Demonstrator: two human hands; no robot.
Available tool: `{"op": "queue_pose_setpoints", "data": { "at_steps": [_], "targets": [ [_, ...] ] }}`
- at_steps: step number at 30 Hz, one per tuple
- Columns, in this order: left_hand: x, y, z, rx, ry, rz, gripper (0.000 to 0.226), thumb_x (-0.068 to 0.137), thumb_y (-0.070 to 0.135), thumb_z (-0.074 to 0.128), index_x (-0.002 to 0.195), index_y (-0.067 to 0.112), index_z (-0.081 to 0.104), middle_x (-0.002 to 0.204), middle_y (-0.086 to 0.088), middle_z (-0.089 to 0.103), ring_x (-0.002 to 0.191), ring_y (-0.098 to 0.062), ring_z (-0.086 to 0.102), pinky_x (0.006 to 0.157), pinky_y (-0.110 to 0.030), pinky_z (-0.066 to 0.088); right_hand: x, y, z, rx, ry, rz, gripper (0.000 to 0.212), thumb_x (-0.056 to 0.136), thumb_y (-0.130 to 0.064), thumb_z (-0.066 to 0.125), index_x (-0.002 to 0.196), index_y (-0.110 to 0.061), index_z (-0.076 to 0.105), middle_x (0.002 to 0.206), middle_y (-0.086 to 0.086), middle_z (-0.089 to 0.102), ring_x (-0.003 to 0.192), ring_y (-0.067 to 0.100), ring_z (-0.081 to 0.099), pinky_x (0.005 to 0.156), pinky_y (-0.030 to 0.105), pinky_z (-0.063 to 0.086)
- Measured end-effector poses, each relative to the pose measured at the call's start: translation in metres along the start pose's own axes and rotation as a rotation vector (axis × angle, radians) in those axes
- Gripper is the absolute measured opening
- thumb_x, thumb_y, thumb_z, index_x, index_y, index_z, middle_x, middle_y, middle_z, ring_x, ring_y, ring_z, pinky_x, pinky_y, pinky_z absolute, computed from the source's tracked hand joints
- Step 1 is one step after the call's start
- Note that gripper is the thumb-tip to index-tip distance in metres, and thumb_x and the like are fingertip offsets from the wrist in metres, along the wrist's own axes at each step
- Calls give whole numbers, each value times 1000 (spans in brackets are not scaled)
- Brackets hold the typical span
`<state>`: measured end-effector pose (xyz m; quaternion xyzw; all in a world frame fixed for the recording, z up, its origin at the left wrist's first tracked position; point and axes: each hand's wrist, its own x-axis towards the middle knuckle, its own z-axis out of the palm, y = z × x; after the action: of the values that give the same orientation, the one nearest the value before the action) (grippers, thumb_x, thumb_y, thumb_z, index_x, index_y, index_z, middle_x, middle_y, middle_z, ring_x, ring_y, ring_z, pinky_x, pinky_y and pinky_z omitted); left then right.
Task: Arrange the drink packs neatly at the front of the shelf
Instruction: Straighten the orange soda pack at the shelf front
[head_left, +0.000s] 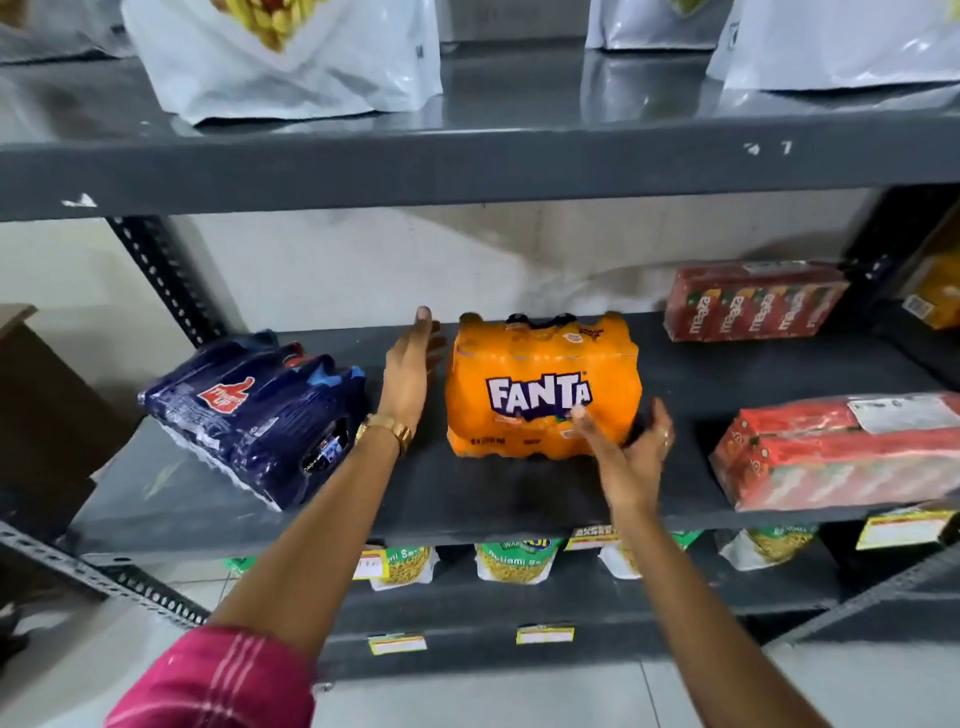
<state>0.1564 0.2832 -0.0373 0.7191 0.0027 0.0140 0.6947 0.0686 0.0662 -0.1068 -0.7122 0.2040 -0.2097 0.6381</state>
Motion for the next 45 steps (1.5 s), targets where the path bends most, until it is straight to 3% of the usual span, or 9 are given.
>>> {"op": "queue_pose_setpoints", "data": {
  "at_steps": [4, 7, 12, 16, 20, 24, 30, 37, 45],
  "targets": [
    [-45, -41, 13, 190, -46, 76, 54, 81, 63, 52, 118, 25, 49, 102, 21, 61, 90, 10, 60, 75, -16, 51, 42, -5, -17, -2, -435, -24, 116, 34, -51, 92, 134, -14, 45, 123, 5, 64, 103, 4, 66, 77, 19, 56],
    [-52, -58, 9, 279, -103, 124, 80, 64, 44, 81, 128, 23, 38, 109, 22, 55, 94, 7, 57, 67, -3, 46, 40, 8, -20, -71, -395, -42, 86, 50, -38, 91, 126, -20, 55, 116, 1, 69, 96, 6, 69, 72, 21, 57],
    [-59, -70, 1, 401, -121, 224, 89, 53, 34, 90, 122, 19, 36, 126, -5, 55, 112, -20, 55, 87, -31, 51, 28, 30, -39, -126, -327, -82, 44, 73, -23, 80, 111, -6, 64, 106, 7, 73, 95, 10, 70, 91, 42, 55],
    [-88, -85, 1, 470, -59, 227, 91, 54, 36, 89, 125, 26, 33, 127, -3, 54, 113, -21, 55, 88, -45, 52, 12, 29, -61, -201, -381, -113, 42, 73, -36, 76, 108, -15, 65, 106, 1, 73, 100, 11, 69, 91, 35, 53],
    [-115, -98, 0, 492, 15, 260, 93, 54, 35, 89, 128, 26, 32, 127, -5, 53, 111, -21, 54, 85, -38, 52, -21, 35, -80, -288, -409, -146, 52, 70, -46, 75, 115, -25, 59, 106, -19, 69, 98, -8, 64, 80, 7, 47],
    [-127, -97, 5, 513, 56, 275, 95, 56, 27, 90, 134, 14, 36, 128, -10, 47, 109, -14, 45, 85, -26, 44, -33, 43, -79, -350, -404, -172, 52, 71, -29, 79, 114, -18, 52, 100, -6, 69, 91, 3, 67, 79, 20, 53],
    [-127, -95, 11, 620, 93, 196, 92, 64, 40, 83, 137, 25, 29, 145, -11, 38, 125, -35, 45, 99, -52, 43, -34, 45, -74, -381, -337, -226, 52, 76, -22, 78, 120, -8, 52, 106, 8, 71, 98, 25, 67, 84, 39, 56],
    [-135, -107, 3, 547, 48, 181, 82, 64, 41, 82, 129, 35, 32, 101, 9, 67, 89, -20, 69, 67, -12, 49, -31, 52, -77, -401, -331, -253, 52, 76, -23, 77, 119, -7, 53, 105, 7, 71, 94, 22, 67, 81, 32, 53],
    [-138, -108, -8, 603, -12, 201, 85, 69, 48, 76, 135, 39, 24, 104, -1, 72, 86, -22, 70, 70, -37, 59, -36, 50, -74, -398, -327, -226, 55, 78, -31, 72, 124, -16, 46, 108, 0, 66, 101, 15, 65, 89, 38, 54]
  ]
}}
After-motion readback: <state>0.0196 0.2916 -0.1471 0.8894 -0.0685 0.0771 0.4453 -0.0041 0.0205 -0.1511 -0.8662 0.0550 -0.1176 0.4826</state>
